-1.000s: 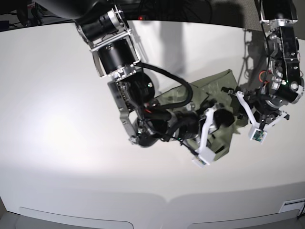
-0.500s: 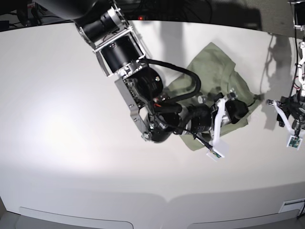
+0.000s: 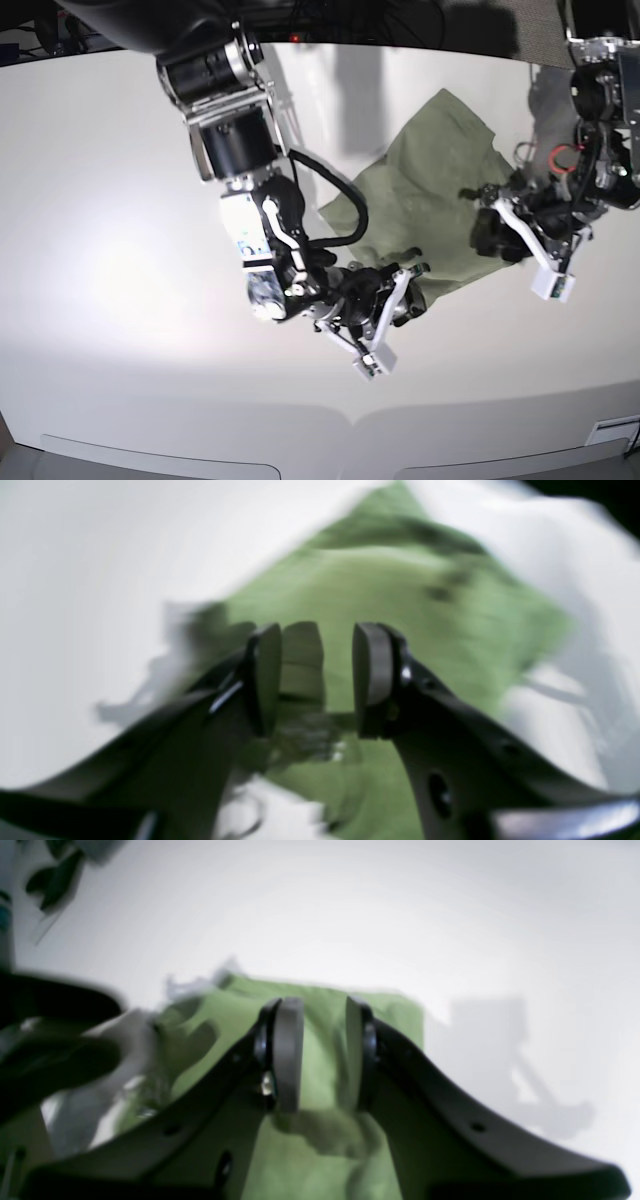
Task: Fold the T-shirt properly
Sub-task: 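Fold the bundle over with both grippers, stacking it into a square, then press and smooth the folded shirt edges with both grippers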
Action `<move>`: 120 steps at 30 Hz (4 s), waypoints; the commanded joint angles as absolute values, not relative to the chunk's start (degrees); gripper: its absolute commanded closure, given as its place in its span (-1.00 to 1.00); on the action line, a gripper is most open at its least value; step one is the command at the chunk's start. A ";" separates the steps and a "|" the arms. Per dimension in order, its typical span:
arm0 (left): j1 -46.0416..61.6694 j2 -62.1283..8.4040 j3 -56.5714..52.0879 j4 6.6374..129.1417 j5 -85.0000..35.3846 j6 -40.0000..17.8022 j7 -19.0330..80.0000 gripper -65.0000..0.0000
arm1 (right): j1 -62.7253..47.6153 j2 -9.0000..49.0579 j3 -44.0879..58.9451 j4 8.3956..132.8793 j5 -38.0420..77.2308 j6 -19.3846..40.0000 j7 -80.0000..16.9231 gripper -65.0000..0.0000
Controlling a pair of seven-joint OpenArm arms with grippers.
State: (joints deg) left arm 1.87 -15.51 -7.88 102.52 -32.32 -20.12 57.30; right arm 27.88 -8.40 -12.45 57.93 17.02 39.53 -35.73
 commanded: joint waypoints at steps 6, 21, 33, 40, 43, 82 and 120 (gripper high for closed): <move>3.53 -12.78 -8.25 105.49 -37.98 -22.76 61.19 0.28 | 38.02 -9.00 -12.38 42.28 13.74 40.00 -28.16 0.52; 15.86 -6.98 -8.21 103.74 -38.96 -33.06 55.18 0.28 | 38.85 -9.00 -17.69 37.89 11.94 40.00 -27.07 0.52; 13.26 -7.07 -8.21 88.03 -24.40 -33.01 49.36 0.28 | 35.05 -8.03 -20.82 38.37 9.19 40.00 -32.49 0.52; 9.74 -10.44 -8.21 86.70 -23.31 -33.01 49.15 0.28 | 35.03 -2.42 -20.82 40.82 15.22 40.00 -38.87 0.52; 9.32 -12.71 -8.21 86.65 -21.08 -32.80 48.07 0.28 | 35.03 0.36 -20.82 40.93 17.12 40.00 -40.77 0.52; -0.51 -16.01 -8.21 78.63 -25.12 -37.78 45.43 0.28 | -4.43 7.88 -27.40 88.60 28.97 40.00 -48.23 0.52; -1.15 -16.08 -8.21 78.63 -24.91 -37.80 46.09 0.28 | 10.11 4.60 -27.31 74.04 5.37 34.79 -37.78 0.52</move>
